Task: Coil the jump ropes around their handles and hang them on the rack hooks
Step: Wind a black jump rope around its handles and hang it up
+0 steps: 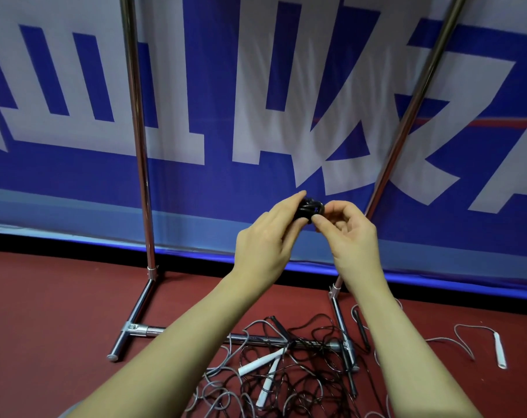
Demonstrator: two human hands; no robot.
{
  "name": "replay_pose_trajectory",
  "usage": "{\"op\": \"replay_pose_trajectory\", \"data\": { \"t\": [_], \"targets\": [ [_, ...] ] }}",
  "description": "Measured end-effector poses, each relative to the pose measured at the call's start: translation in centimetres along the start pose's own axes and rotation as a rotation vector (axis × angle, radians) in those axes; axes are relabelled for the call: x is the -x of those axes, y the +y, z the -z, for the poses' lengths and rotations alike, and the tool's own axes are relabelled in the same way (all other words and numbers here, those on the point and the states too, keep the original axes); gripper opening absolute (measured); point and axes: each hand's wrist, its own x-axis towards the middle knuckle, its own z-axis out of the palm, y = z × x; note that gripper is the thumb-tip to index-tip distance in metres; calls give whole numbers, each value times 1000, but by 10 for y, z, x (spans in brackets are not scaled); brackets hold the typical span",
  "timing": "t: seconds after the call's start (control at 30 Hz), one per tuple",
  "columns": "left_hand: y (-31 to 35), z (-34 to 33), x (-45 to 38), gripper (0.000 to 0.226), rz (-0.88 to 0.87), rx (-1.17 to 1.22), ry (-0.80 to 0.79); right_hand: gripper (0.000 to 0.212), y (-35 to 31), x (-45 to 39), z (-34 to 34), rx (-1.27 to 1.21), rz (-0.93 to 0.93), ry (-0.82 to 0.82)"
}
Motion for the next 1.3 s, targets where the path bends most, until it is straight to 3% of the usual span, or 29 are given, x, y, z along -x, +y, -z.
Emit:
{"op": "replay_pose_trajectory", "data": {
  "t": [0.23, 0.43, 0.57, 0.73, 0.93, 1.3],
  "targets": [
    [5, -3, 2, 30, -33, 51, -4, 20, 4, 1, 3, 12, 13, 52],
    [-7, -13, 4, 32, -172, -111, 54, 15, 12, 4, 1, 8, -60, 99],
    [-12, -12, 6, 32, -169, -153, 80, 17, 12, 4, -3, -52, -67, 91],
    [-16, -7, 4, 27, -50, 148, -13, 20, 7, 1, 9, -40, 13, 43],
    [-16, -7, 0, 25, -55, 375, -72, 19, 8, -3, 18, -287, -76, 25],
    [-17, -11, 4, 31, -69, 310, -71, 18, 16, -2, 18, -317, -87, 2]
  ]
}}
